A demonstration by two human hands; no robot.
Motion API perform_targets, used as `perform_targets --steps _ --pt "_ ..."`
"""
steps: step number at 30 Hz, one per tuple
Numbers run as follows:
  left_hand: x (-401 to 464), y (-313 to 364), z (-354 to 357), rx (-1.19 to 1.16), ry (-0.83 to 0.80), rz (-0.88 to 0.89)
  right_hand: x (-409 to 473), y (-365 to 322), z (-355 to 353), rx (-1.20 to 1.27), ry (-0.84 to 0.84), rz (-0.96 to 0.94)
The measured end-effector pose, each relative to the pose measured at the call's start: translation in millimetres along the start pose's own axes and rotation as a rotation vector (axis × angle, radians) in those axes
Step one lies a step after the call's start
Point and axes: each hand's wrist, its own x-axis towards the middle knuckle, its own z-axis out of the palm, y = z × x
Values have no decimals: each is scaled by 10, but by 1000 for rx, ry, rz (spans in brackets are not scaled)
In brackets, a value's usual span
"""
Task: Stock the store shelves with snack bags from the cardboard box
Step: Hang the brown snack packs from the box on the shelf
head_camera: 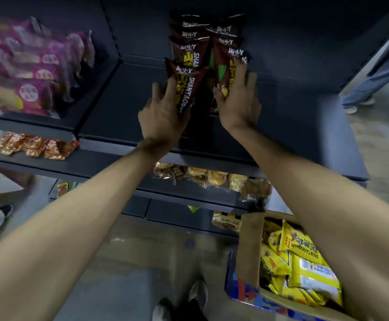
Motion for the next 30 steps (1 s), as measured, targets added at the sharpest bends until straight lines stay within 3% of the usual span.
perform_targets --steps 5,13,23,30 --pt "324 31 297 -14 16 -80 284 -54 297 16 55 -5" --pt "403 -74 612 -69 19 0 236 48 736 -57 82 -35" --pt "312 -133 571 -100 -97 91 80 66 558 49 -218 16" --pt "84 -299 408 6 -245 121 -298 163 381 -29 -240 -28"
